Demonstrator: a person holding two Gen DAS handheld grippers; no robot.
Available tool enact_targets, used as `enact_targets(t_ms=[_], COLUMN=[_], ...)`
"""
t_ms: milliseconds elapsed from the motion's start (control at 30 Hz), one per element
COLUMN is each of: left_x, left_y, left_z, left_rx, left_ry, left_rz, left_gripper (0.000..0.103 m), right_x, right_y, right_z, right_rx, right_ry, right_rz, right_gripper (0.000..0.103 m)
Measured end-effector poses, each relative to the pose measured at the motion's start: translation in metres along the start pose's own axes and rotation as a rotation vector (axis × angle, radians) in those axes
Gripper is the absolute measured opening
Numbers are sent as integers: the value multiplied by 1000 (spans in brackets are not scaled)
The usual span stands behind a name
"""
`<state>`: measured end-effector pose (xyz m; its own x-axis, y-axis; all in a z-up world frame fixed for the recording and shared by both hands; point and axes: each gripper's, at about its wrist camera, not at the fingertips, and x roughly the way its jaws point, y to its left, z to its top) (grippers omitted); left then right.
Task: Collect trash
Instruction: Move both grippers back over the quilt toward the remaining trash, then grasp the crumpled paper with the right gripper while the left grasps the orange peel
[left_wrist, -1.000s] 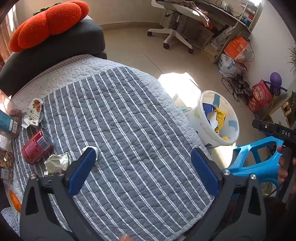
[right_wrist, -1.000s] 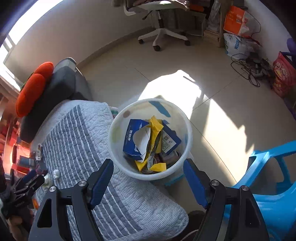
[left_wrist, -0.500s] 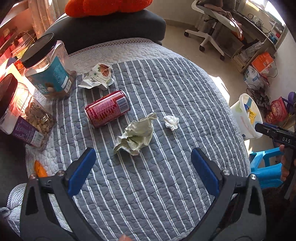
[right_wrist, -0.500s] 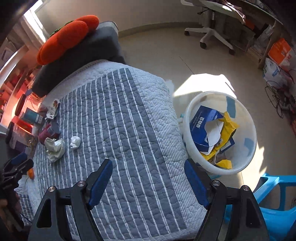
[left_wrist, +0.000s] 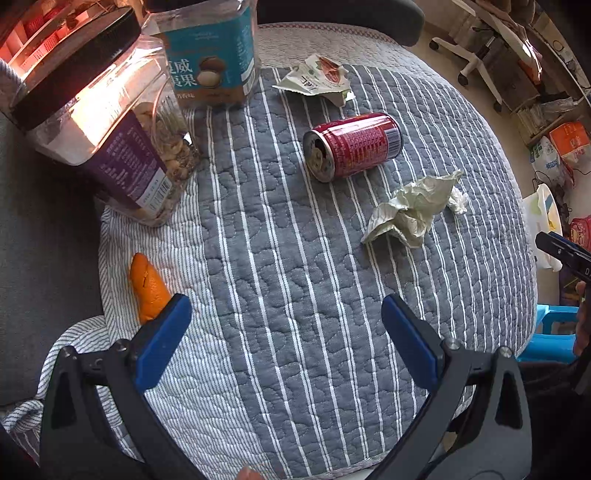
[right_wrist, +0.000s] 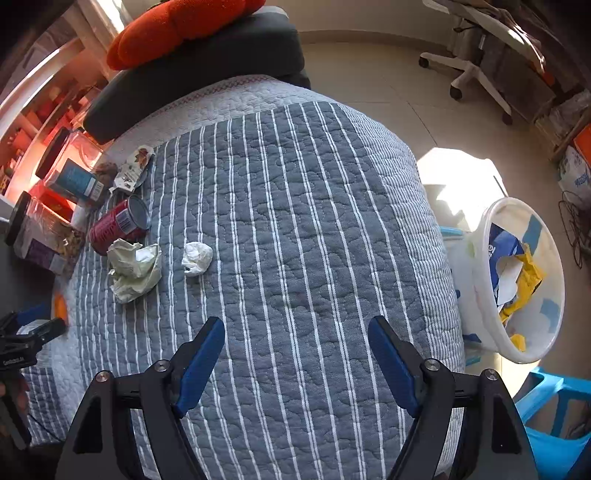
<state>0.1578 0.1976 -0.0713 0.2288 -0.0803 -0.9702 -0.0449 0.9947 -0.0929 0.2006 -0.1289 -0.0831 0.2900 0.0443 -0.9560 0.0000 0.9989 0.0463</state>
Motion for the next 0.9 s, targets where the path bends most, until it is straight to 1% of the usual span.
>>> enact_targets(t_ms=[100,233,367,467,600,733,833,867,900], left_x=[0,-4,-7,-10,-12,-7,-2,0,2], left_y=[16,26,26,29,38,52,58,58,60], left_z=[-2,-1,-2,-3,-3,-4,-6,-7,-8], left_rx=[-45,-78,-75,-72,-85,-128,-141,-145,-150], left_ry=[9,-8,-32,-42,-50,-27,1,12,21], left_rz=[-1,6,44,43,55,37,37,39,37], left_gripper=[102,102,102,102,102,102,102,102,102], right_x=[8,19,30,40,58,81,98,104,109], right_y=[17,44,79,103,132,147,151,152,152], right_z=[5,12,17,21,26,34,39,40,40], right_rx=[-7,-23,-59,-88,-127,-106,-80,-79,-76], right_ry=[9,17,25,30,48,73,85,93,100], right_rz=[13,41,86,138,170,202,217,214,223], right_gripper=[81,81,81,81,81,81,81,79,68])
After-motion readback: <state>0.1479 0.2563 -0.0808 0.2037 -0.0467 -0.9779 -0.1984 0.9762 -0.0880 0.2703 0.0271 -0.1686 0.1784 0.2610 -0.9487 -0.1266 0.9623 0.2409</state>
